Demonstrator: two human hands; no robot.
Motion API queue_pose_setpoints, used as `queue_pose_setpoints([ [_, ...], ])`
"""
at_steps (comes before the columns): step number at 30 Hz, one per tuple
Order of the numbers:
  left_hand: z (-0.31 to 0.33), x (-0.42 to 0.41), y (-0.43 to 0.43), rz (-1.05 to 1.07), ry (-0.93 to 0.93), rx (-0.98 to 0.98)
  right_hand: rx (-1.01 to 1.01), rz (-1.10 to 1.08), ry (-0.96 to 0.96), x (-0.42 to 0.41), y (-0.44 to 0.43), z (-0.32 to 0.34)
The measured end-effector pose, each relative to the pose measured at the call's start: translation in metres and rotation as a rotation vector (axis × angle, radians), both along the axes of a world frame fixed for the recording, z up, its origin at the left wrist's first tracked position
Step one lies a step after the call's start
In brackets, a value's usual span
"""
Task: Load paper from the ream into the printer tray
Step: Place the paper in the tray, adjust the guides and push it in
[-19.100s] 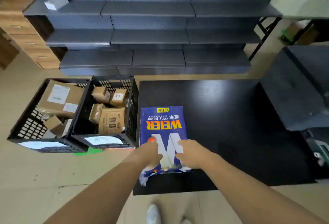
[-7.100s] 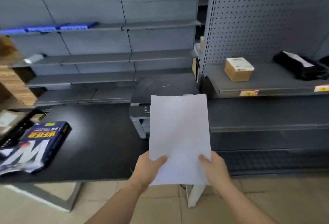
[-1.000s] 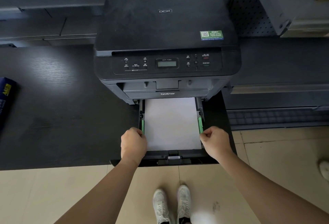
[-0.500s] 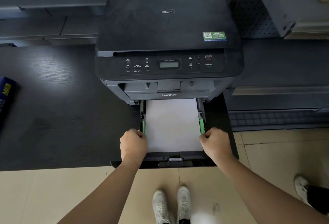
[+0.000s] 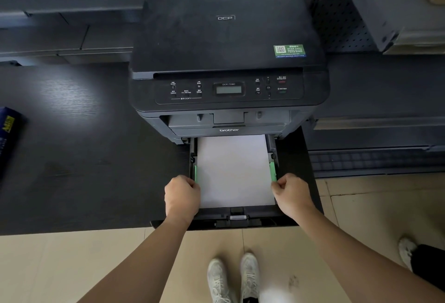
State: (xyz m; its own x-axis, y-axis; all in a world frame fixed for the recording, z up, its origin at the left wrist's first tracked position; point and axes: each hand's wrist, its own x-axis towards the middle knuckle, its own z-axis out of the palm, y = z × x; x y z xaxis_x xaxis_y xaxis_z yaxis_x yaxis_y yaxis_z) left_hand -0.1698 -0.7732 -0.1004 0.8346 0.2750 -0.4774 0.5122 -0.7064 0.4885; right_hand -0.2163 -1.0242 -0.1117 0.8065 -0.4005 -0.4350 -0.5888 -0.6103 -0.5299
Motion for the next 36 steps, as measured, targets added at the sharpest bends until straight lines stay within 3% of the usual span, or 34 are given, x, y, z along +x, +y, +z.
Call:
queue_pose_setpoints([
  [36,-0.002,-0.0028,0.0047,-0.022,-0.042,0.013,-0.092,0.024,-0.06,-0.0017,0.0021,-0.0037],
])
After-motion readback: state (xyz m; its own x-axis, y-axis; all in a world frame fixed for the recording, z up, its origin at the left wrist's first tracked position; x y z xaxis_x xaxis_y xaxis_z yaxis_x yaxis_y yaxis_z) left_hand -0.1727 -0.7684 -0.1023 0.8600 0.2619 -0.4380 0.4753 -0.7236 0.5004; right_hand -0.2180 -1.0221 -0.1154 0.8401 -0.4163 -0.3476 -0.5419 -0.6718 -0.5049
